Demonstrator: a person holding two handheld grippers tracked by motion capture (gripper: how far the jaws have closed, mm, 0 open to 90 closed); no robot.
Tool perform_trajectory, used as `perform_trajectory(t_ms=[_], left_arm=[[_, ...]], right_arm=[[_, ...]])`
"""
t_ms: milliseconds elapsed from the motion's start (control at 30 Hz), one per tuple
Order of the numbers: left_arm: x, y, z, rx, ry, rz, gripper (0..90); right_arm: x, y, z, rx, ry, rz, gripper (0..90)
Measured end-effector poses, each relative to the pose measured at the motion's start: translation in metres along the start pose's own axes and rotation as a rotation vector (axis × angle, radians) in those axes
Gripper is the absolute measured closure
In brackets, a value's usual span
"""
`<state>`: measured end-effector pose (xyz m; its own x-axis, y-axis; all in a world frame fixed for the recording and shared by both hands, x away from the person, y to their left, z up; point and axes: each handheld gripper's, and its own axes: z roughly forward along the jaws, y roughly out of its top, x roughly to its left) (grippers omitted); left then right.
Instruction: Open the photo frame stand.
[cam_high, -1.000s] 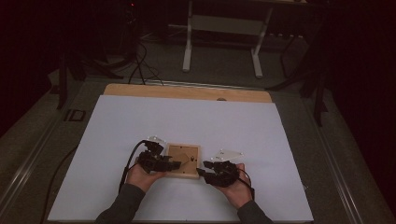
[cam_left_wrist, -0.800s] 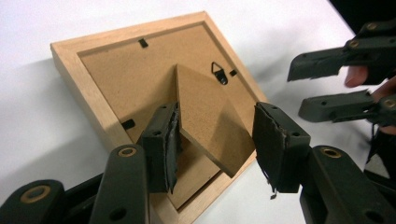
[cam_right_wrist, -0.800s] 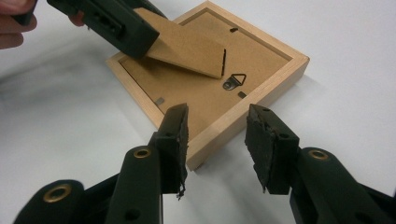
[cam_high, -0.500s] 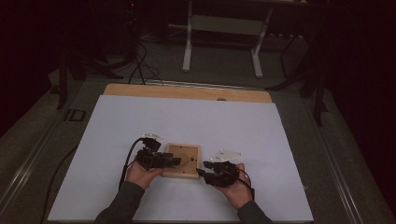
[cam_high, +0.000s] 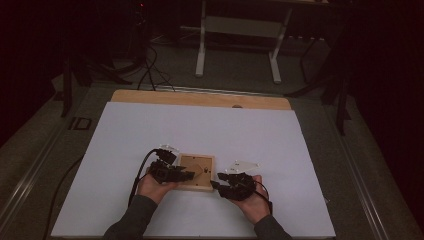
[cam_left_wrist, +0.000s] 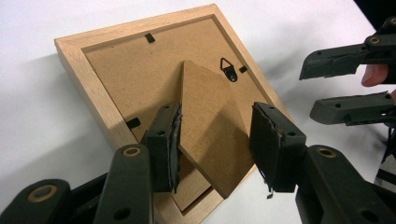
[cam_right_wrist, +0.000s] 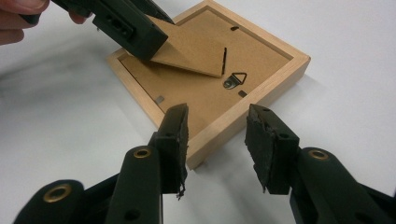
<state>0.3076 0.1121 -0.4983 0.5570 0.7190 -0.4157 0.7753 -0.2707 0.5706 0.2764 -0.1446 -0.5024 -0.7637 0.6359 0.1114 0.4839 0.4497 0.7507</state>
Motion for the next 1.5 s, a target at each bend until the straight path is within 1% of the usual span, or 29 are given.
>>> perform_trajectory(t_ms=[200, 400, 667, 867, 1000, 1167, 1200, 1400, 1500], left_arm=[[-0.003, -0.001, 0.0, -0.001, 0.02, 0.019, 54.8], [-0.005, -0.002, 0.0, -0.01, 0.032, 0.043, 54.9], [-0.008, -0.004, -0.003, -0.019, 0.041, 0.08, 55.0], [-0.01, -0.007, -0.003, -0.036, 0.042, 0.095, 55.0], [-0.011, -0.009, -0.005, -0.044, 0.049, 0.117, 55.0], [-0.013, -0.012, -0.006, -0.064, 0.052, 0.141, 55.0], [-0.014, -0.013, -0.006, -0.07, 0.052, 0.145, 55.0], [-0.017, -0.018, -0.008, -0.094, 0.062, 0.192, 55.0], [-0.019, -0.02, -0.009, -0.103, 0.066, 0.209, 55.0]], right_arm=[[-0.001, 0.0, 0.0, 0.004, -0.006, 0.003, 57.5], [-0.002, 0.0, 0.0, 0.003, -0.009, 0.005, 57.0], [-0.003, 0.0, -0.001, 0.0, -0.013, 0.01, 56.5], [-0.004, 0.001, -0.001, -0.002, -0.017, 0.011, 56.3], [-0.006, 0.001, -0.002, -0.005, -0.019, 0.015, 56.1], [-0.009, 0.002, -0.004, -0.011, -0.026, 0.026, 56.0], [-0.01, 0.002, -0.004, -0.013, -0.027, 0.022, 56.0], [-0.015, 0.004, -0.006, -0.017, -0.036, 0.029, 55.1], [-0.019, 0.005, -0.008, -0.02, -0.04, 0.034, 54.5]])
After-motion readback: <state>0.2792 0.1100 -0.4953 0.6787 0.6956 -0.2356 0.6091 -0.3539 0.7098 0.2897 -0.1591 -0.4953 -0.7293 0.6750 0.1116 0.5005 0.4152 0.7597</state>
